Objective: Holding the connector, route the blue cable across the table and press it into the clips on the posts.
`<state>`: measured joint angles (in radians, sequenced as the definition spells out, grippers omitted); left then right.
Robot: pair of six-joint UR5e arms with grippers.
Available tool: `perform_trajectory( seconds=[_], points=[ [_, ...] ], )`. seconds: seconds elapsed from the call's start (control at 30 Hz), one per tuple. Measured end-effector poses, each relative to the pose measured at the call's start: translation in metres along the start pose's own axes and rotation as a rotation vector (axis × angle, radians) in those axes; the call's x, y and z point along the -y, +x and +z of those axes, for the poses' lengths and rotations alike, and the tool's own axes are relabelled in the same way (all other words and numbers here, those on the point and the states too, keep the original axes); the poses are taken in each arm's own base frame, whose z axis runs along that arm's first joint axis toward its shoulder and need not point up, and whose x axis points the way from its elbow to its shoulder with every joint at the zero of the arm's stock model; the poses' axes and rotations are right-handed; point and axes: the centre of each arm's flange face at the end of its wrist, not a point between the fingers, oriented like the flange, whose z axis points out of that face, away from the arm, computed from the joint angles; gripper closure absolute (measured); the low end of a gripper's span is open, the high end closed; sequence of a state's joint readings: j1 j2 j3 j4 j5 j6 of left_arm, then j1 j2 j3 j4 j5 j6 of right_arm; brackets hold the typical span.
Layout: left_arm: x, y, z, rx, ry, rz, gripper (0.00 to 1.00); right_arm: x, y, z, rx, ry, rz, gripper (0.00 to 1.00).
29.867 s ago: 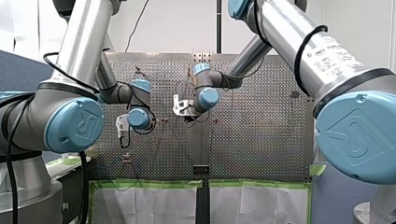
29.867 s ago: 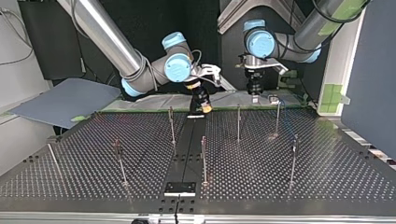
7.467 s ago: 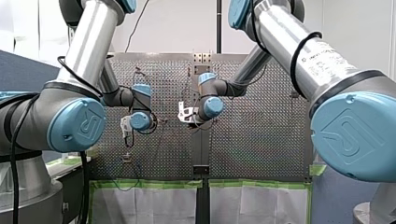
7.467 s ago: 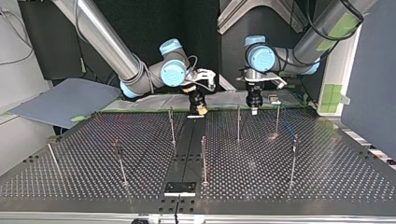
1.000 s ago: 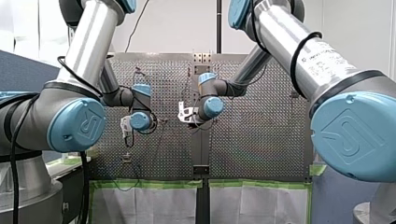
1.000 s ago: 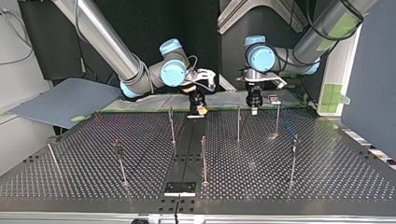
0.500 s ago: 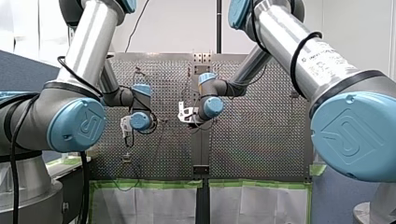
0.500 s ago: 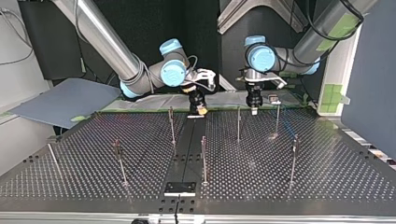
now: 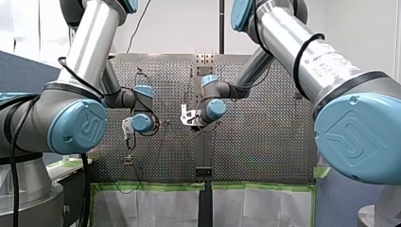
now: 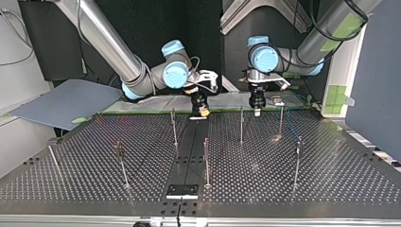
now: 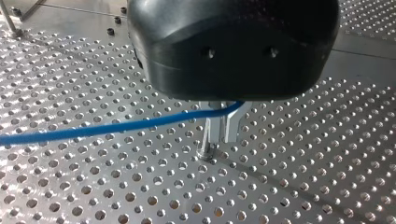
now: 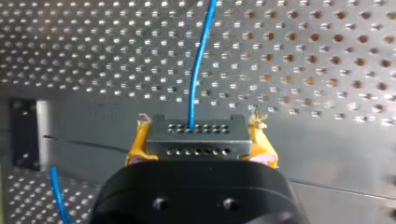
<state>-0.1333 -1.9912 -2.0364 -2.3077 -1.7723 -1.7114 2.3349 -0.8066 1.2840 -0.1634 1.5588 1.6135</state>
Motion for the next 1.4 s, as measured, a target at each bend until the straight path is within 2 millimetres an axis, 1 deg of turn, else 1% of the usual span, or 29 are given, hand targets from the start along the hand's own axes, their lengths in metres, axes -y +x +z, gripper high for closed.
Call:
perform_trajectory(
  seconds=[0.1,0.33,0.43,0.67,0.8,0.87,0.97,1.27,1.4],
  points=[
    [0.001,0.000,0.000,-0.001,0.002,0.000,1.00,-0.001,-0.014,0.004,0.030,-0.001,0.000,1.00],
    [0.000,0.000,0.000,-0.001,0.000,0.000,1.00,-0.004,-0.055,0.015,0.095,-0.006,0.000,1.00],
    [0.000,0.000,0.000,0.000,0.000,0.000,1.00,-0.004,-0.061,0.017,0.104,-0.007,0.000,1.00],
    [-0.002,0.003,-0.001,-0.008,-0.002,0.004,1.00,-0.004,-0.063,0.017,0.107,-0.007,0.000,1.00],
    [-0.017,0.017,-0.006,-0.064,-0.029,0.039,1.00,-0.004,-0.064,0.017,0.108,-0.007,0.000,1.00],
    [-0.025,0.022,-0.008,-0.090,-0.045,0.059,1.00,-0.004,-0.064,0.017,0.108,-0.007,0.000,1.00],
    [-0.031,0.025,-0.010,-0.118,-0.057,0.086,1.00,-0.004,-0.064,0.017,0.108,-0.007,0.000,1.00],
    [-0.035,0.032,-0.018,-0.197,-0.061,0.172,1.00,-0.004,-0.064,0.017,0.108,-0.007,0.000,1.00],
    [-0.036,0.033,-0.020,-0.213,-0.061,0.185,1.00,-0.004,-0.064,0.017,0.108,-0.007,0.000,1.00]
  ],
)
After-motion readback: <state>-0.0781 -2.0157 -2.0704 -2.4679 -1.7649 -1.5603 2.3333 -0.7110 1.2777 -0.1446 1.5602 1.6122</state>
